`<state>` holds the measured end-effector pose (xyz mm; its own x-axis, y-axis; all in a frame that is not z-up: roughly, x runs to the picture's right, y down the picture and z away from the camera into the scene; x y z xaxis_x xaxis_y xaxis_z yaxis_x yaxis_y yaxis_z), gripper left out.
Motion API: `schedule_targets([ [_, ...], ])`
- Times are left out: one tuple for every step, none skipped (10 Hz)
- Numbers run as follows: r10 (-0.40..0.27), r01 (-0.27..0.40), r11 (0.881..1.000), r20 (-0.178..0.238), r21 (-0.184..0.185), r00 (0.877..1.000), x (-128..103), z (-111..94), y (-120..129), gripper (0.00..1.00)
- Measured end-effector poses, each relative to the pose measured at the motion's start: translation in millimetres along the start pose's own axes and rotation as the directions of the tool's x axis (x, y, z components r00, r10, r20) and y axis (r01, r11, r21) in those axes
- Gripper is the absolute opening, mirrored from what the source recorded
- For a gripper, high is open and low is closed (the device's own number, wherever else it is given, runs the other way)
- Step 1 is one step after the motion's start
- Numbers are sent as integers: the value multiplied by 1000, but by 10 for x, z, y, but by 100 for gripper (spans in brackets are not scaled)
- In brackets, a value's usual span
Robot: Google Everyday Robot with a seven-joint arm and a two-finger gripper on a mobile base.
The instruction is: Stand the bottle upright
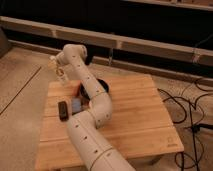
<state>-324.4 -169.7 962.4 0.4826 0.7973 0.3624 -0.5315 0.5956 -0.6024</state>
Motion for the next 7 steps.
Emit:
schedule_targets([
  [0,0,1000,0,-1,1000,0,5,5,0],
  [0,0,1000,-1,0,1000,1,5,4,0],
  [0,0,1000,0,0,1000,1,1,0,0],
  [2,-2,1000,-4,0,1000,15,9,0,0],
  [8,-8,1000,-9,1,1000,28,10,-7,0],
  [46,-45,999,-38,3,998,129,33,-50,0],
  [90,-90,996,-75,13,993,243,45,-118,0],
])
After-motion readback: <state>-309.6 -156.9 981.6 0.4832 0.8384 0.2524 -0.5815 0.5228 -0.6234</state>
